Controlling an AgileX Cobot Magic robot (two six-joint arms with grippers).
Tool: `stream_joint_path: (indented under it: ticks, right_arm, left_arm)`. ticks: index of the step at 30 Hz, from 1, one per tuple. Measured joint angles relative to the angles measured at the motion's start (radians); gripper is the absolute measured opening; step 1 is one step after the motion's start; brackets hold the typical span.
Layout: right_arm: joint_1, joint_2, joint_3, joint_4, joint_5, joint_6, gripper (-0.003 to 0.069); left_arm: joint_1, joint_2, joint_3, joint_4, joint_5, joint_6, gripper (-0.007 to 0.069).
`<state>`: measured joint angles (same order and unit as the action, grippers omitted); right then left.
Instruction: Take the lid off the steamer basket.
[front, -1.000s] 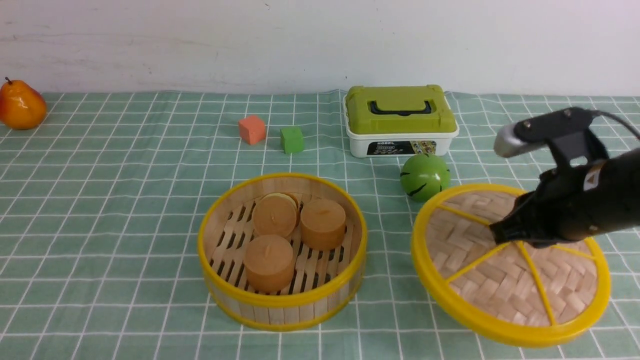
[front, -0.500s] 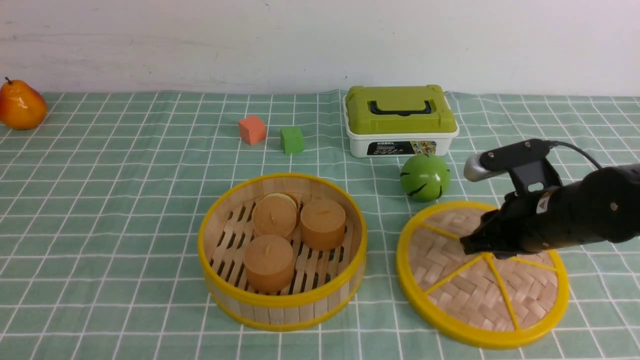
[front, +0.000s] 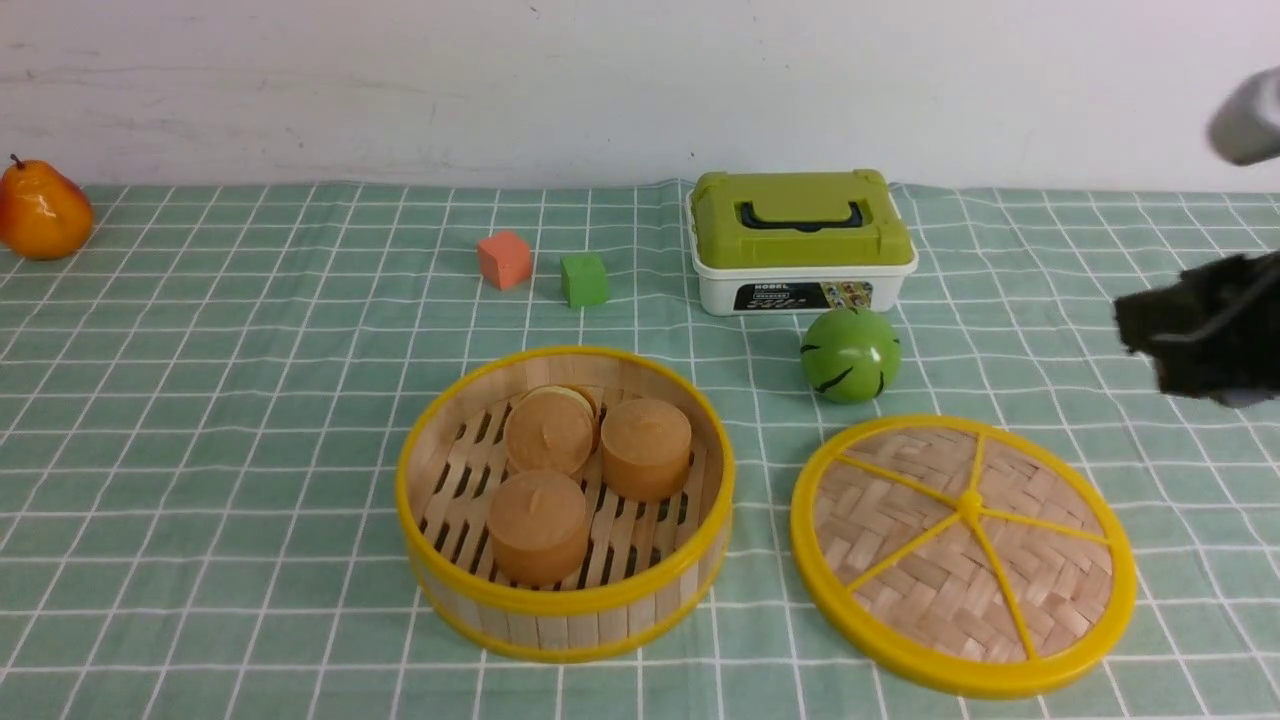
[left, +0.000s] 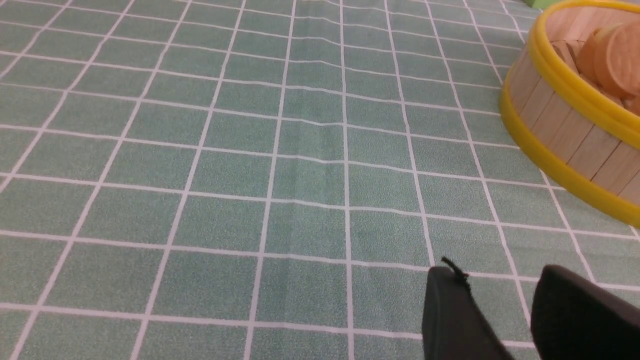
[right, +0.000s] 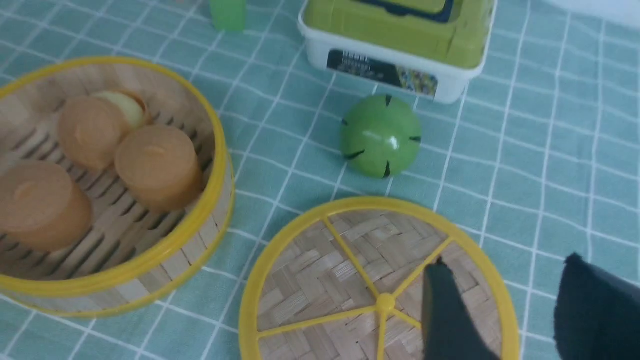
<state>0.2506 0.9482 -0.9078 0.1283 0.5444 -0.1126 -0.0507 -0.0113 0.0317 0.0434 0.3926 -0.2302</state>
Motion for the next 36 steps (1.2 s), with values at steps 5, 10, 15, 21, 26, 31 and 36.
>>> stream_joint_path:
  ticks: [5,10,15,21,26,31,36]
  right_arm:
    - [0.0,-0.248,0.128,0.0,0.026,0.0,0.0017]
    - [0.0,-0.369,0.193,-0.048,0.03,0.0,-0.0021]
    - [0.0,-0.406,0.198,-0.081,0.042,0.0,-0.0021]
    - [0.0,-0.408,0.198,-0.083,0.046,0.0,-0.0017]
    - [0.0,-0.408,0.198,-0.083,0.047,0.0,-0.0013]
    - [0.0,-0.409,0.198,-0.083,0.047,0.0,-0.0008]
    - [-0.005,-0.492,0.282,-0.01,-0.038,0.0,-0.0005]
  left_arm:
    - [0.0,0.0,0.0,0.0,0.0,0.0,0.0239]
    - [0.0,0.0,0.0,0.0,0.0,0.0,0.0239]
    - [0.0,0.0,0.0,0.0,0.0,0.0,0.0239]
    - [0.0,0.0,0.0,0.0,0.0,0.0,0.0239]
    - [0.0,0.0,0.0,0.0,0.0,0.0,0.0239]
    - [0.0,0.0,0.0,0.0,0.0,0.0,0.0239]
    - [0.0,0.0,0.0,0.0,0.0,0.0,0.0239]
